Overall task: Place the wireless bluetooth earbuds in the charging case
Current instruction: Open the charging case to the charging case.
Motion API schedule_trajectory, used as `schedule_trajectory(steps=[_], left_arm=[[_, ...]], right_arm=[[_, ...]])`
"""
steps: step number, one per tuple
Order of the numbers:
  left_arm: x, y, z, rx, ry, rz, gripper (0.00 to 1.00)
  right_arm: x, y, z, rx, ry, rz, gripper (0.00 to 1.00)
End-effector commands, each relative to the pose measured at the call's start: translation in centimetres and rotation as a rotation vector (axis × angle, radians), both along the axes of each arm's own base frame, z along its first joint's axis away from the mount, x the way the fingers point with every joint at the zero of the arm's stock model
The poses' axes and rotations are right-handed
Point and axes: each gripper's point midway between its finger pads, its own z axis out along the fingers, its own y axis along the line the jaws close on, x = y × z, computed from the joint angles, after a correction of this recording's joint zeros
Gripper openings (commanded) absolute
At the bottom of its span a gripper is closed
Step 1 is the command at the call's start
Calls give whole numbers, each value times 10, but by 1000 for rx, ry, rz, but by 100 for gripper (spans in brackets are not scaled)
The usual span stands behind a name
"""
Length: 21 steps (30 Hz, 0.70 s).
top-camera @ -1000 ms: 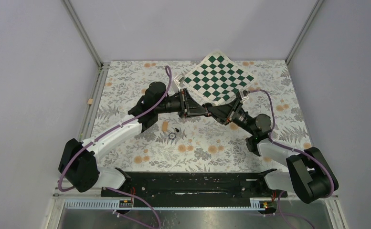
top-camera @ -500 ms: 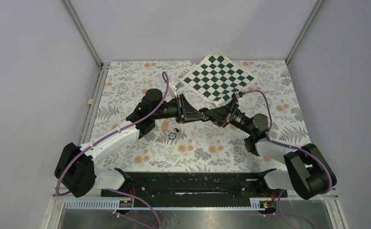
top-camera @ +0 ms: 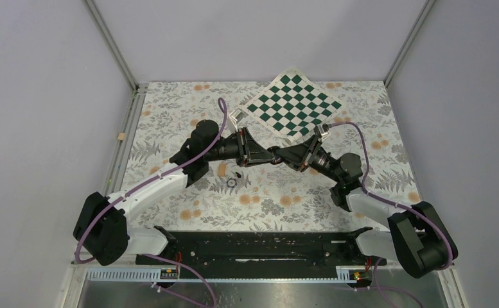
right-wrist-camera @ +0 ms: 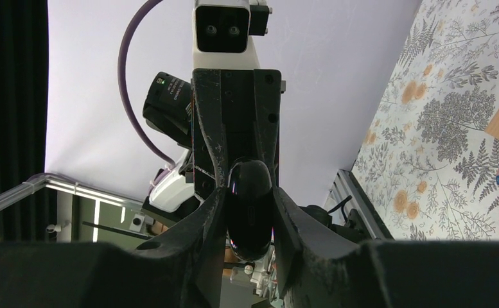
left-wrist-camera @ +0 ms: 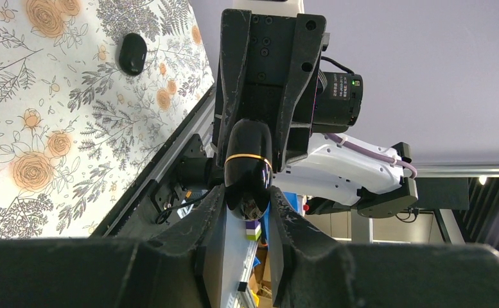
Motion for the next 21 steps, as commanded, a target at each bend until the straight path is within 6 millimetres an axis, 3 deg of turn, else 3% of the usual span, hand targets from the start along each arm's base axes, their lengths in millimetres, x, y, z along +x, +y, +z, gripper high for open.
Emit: schedule_trajectory(steps=[1,5,10,21], left_arm=[[-16,4,51,-140,-142,-54,0],[-17,7,54,-153,-144,-51,0],[-18,7,52,-150,-143,-55,0],[-21,8,56,-168,-159,-73,0]], right_arm=[[8,-2,-28,-61,65,-44,32],[8,-2,-30,-50,73,-50,24],[8,-2,-19,28,67,-29,1],[10,-1,-9,109,89,1,0]])
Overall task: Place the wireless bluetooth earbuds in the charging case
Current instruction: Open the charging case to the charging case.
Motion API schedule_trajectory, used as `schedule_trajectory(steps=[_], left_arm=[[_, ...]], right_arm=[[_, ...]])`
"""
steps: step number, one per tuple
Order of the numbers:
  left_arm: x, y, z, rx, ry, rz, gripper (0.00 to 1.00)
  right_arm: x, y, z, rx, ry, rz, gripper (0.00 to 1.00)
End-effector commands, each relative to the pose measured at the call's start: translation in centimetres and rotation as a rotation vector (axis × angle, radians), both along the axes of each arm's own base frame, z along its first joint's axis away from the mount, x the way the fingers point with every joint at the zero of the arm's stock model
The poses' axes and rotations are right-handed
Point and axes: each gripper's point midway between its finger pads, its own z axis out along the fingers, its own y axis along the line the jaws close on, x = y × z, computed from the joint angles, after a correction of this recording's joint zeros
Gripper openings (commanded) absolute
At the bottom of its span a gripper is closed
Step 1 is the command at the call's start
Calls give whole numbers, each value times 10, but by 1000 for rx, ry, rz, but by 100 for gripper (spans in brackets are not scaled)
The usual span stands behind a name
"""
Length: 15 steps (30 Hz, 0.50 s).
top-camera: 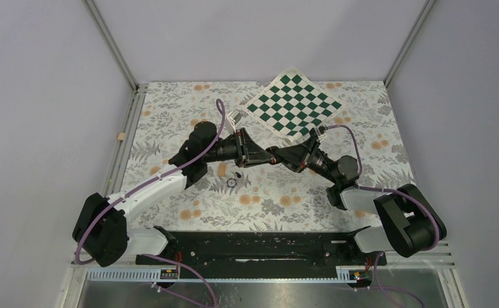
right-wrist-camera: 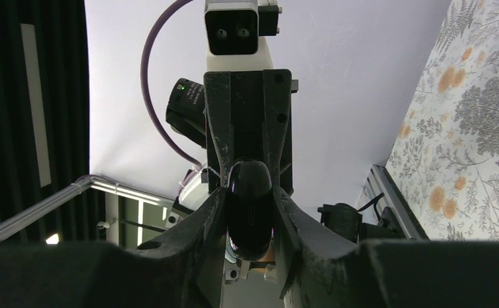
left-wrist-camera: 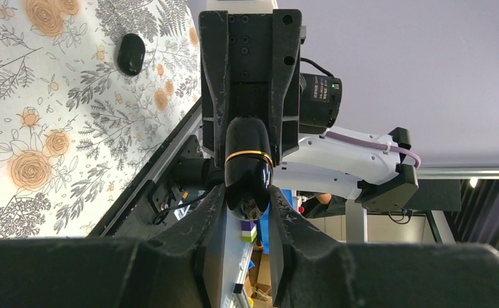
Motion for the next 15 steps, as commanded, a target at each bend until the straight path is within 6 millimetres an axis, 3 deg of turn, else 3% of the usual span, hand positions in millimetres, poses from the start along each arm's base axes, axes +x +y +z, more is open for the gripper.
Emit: schedule_trajectory(steps=[1,10,15], left_arm=[[-23,4,61,-161,-183,-84,0],[-29,6,80,-220,-218,-111,0],[-32,7,86,-229,-227,-119,0]], right_arm=[[8,-4,-3,11,25,-36,0],[9,-1,-3,8,33,-12,0],[12,0,-10,-4,48,-21,5]])
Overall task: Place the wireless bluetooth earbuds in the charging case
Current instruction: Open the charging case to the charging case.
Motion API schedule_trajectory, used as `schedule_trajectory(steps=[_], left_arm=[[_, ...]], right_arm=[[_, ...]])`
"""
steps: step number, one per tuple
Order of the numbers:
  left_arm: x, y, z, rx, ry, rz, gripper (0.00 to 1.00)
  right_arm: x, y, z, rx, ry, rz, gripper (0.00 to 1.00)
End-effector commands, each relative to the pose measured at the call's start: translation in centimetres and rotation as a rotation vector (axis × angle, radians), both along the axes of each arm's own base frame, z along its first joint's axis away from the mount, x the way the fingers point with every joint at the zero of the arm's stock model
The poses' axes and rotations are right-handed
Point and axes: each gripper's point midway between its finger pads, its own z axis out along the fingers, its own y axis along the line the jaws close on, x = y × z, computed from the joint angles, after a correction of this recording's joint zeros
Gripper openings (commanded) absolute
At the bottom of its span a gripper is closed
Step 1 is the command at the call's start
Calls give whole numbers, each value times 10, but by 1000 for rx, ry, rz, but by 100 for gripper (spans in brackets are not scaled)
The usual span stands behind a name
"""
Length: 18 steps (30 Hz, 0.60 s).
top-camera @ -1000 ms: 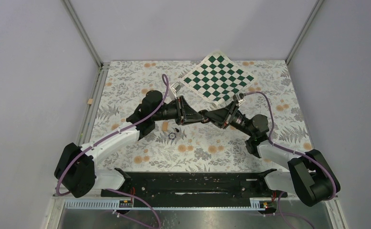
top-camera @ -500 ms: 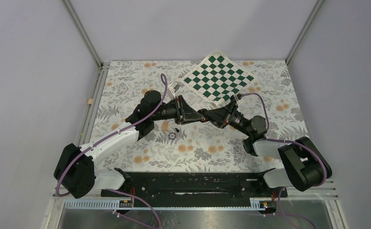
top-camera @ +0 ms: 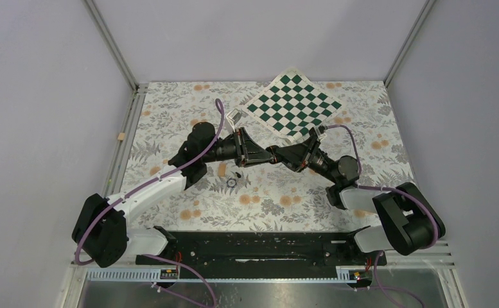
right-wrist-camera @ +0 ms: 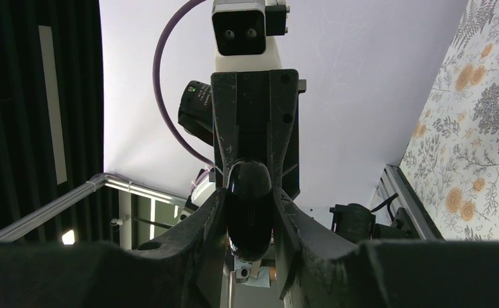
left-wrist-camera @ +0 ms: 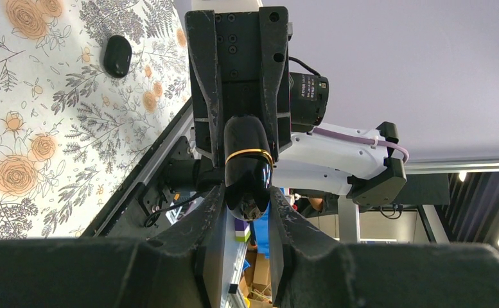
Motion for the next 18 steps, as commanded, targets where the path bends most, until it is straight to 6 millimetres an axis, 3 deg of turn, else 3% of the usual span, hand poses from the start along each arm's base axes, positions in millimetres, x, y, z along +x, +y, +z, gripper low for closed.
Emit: schedule_trajectory(steps=[1,9,18], left_arm=[[-29,8,78,-192,-220,-103,0],[-36,10,85,-219,-221,-117,0],[-38,12,85,-219,-217,-118,0]], right_arm=[[14,1,-19,-47,39,-38,5],[18,1,-32,-65,71,-47,9],[19,2,-32,-66,69,-45,29]])
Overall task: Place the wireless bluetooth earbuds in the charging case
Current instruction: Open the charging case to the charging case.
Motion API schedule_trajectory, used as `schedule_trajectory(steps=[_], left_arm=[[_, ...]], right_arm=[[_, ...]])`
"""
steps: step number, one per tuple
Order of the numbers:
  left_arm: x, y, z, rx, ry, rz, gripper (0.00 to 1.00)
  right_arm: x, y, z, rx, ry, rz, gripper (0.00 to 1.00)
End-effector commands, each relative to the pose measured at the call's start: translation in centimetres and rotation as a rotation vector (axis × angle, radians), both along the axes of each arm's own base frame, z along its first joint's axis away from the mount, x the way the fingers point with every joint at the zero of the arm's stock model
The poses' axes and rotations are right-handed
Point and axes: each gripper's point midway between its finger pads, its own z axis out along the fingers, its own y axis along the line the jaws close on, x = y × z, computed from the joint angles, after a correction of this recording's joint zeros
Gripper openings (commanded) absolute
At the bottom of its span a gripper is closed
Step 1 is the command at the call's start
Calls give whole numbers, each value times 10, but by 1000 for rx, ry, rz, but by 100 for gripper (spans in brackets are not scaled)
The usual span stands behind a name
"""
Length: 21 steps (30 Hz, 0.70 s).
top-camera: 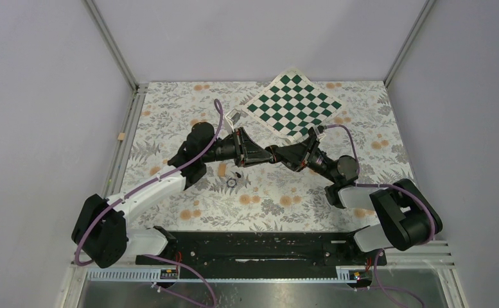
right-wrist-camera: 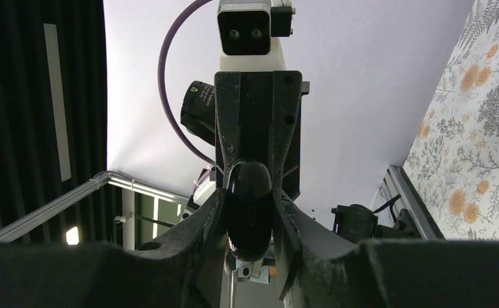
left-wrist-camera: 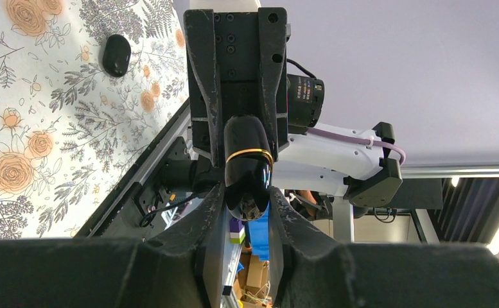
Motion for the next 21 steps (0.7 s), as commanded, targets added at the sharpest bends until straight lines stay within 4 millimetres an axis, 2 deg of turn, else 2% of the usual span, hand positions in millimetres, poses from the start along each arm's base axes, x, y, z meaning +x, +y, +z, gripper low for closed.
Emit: schedule_trajectory(steps=[1,10,14,21], left_arm=[[-40,11,84,-213,-241,-125,0],[-42,12,86,-215,-247,-125,0],[-43,13,87,-212,-250,-128,0],[-41,12,82,-199,-238,-128,0]], right_arm=[[17,1,-30,-75,72,-51,30],[17,1,-31,-77,74,-52,44],[17,1,-31,-79,74,-52,47],[16,0,-28,-87,64,-53,56]])
